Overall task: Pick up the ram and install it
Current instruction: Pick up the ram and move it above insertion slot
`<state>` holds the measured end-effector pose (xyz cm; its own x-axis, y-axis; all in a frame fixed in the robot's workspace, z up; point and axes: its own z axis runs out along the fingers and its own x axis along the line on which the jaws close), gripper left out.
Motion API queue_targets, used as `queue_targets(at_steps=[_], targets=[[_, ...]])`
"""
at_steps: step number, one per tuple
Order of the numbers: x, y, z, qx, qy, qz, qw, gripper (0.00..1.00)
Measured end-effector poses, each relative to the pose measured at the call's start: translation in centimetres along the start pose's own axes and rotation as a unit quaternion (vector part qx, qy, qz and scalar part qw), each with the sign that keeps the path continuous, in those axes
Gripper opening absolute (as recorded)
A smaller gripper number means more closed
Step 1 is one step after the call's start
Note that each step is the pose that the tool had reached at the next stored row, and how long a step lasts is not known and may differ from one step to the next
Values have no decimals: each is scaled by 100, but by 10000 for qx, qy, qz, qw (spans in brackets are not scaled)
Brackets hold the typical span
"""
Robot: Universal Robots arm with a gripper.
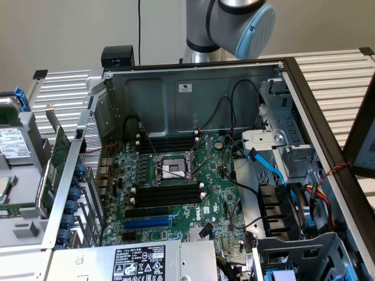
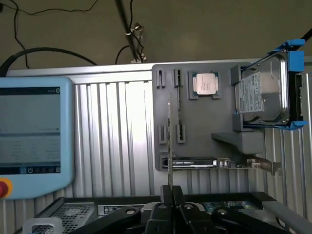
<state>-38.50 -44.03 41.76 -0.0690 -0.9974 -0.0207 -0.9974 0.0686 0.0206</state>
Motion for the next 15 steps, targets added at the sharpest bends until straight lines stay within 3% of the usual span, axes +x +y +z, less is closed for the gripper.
queue_targets(at_steps=[11,15], targets=[[-38,-432,-505,0,-1,0,10000,12],[-52,-609,-548,0,-1,0,10000,12]])
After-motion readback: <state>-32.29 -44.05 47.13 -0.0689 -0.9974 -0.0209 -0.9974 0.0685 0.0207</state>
